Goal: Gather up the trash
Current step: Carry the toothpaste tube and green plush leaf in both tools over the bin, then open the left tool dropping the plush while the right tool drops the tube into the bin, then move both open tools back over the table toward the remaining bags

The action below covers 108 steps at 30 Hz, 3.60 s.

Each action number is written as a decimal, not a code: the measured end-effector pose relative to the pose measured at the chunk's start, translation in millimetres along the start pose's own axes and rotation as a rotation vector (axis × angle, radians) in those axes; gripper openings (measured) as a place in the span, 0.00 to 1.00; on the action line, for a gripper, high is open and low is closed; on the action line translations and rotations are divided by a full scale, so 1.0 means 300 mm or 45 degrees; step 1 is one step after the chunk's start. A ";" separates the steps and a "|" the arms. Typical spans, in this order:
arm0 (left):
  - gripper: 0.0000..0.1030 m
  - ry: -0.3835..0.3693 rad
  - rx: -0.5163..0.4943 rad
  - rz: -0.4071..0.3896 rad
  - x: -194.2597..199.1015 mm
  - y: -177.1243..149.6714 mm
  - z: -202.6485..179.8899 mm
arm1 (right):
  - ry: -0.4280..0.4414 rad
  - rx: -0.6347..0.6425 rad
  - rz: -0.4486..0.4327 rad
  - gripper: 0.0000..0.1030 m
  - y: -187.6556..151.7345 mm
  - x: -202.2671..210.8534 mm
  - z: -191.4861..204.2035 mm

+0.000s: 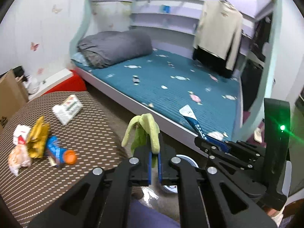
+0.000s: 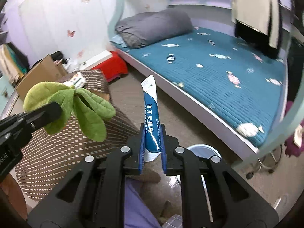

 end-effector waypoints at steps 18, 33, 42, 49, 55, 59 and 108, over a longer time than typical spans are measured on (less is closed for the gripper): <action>0.05 -0.148 -0.242 0.264 -0.317 -0.085 -0.390 | -0.189 -0.348 0.008 0.14 -0.153 0.063 -0.384; 0.05 -0.150 -0.389 0.491 -0.585 -0.205 -0.554 | -0.275 -0.554 0.130 0.14 -0.293 -0.026 -0.591; 0.05 -0.143 -0.411 0.534 -0.667 -0.203 -0.583 | -0.298 -0.574 0.162 0.14 -0.296 -0.064 -0.635; 0.69 -0.122 -0.434 0.461 -0.692 -0.185 -0.599 | -0.323 -0.593 0.186 0.14 -0.306 -0.084 -0.656; 0.69 -0.087 -0.418 0.491 -0.719 -0.196 -0.543 | -0.309 -0.572 0.221 0.14 -0.298 -0.126 -0.633; 0.69 -0.060 -0.399 0.504 -0.729 -0.205 -0.492 | -0.291 -0.545 0.252 0.14 -0.291 -0.166 -0.599; 0.69 0.040 -0.119 0.223 -0.353 -0.105 -0.082 | -0.327 -0.234 0.127 0.62 -0.138 -0.043 -0.205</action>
Point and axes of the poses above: each gripper's, at about its wrist camera, not at the fingertips, and x roughly against the way its jaws point, z to its left, y to its top, the point moved 3 cm from there along -x, roughly the way its jaws point, and after that the axes turned 7 degrees about y, right-handed, at the moved point
